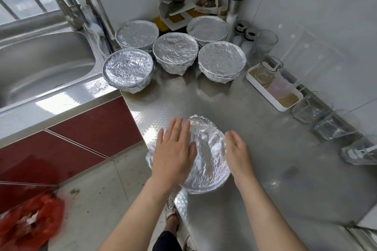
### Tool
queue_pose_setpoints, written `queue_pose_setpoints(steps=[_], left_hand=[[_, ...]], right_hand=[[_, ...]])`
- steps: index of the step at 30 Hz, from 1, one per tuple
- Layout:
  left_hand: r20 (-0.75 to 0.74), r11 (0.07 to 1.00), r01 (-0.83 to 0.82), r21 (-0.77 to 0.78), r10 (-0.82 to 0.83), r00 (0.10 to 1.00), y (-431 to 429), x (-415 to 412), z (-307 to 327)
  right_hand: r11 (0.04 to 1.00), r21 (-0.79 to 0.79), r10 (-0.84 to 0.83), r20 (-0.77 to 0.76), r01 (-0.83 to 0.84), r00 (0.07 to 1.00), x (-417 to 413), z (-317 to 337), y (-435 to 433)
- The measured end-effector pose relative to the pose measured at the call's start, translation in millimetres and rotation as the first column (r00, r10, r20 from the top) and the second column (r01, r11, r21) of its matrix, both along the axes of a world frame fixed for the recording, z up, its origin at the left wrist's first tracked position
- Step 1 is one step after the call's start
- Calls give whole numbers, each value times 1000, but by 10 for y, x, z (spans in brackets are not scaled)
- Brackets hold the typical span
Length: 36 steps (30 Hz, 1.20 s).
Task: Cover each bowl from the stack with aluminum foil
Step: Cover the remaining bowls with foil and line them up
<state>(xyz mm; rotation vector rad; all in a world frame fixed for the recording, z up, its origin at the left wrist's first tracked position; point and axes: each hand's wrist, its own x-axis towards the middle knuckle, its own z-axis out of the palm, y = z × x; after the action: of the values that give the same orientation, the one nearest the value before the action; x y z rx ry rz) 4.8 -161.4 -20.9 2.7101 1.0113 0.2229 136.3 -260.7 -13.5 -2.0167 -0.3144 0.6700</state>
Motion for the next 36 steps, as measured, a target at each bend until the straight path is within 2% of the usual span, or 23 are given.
queue_pose_setpoints(steps=[3,7,14,16,23,26,28,32,36], left_hand=[[-35,996,-84,23,85,996,-308,-8,-51],[-77,993,-106,58,110,991,-405,12,-130],[-111,995,59,84,-49,993,-181,-8,-161],[-103,992,108,59,-102,990,-103,-15,-144],[38,995,104,8,-104,994,-42,-18,-97],[58,993,111,-40,-108,992,0,-39,-98],[39,994,109,-11,-108,993,-18,-66,-73],[-18,976,201,82,-200,980,-309,-128,-108],[-40,980,196,23,-195,980,-446,-156,-147]], right_hand=[[995,-58,90,68,-86,994,17,-31,62],[984,-136,135,144,-116,980,-10,7,64],[987,-160,12,236,27,972,-162,-115,31],[984,-163,-31,241,72,970,-212,-122,29],[970,-204,-70,278,130,958,-271,-96,28],[969,-213,-77,223,126,972,-273,-66,3],[976,-182,-83,185,117,979,-232,-6,-18],[989,-150,26,281,17,959,-130,68,2],[981,-191,93,350,-26,932,-132,8,83]])
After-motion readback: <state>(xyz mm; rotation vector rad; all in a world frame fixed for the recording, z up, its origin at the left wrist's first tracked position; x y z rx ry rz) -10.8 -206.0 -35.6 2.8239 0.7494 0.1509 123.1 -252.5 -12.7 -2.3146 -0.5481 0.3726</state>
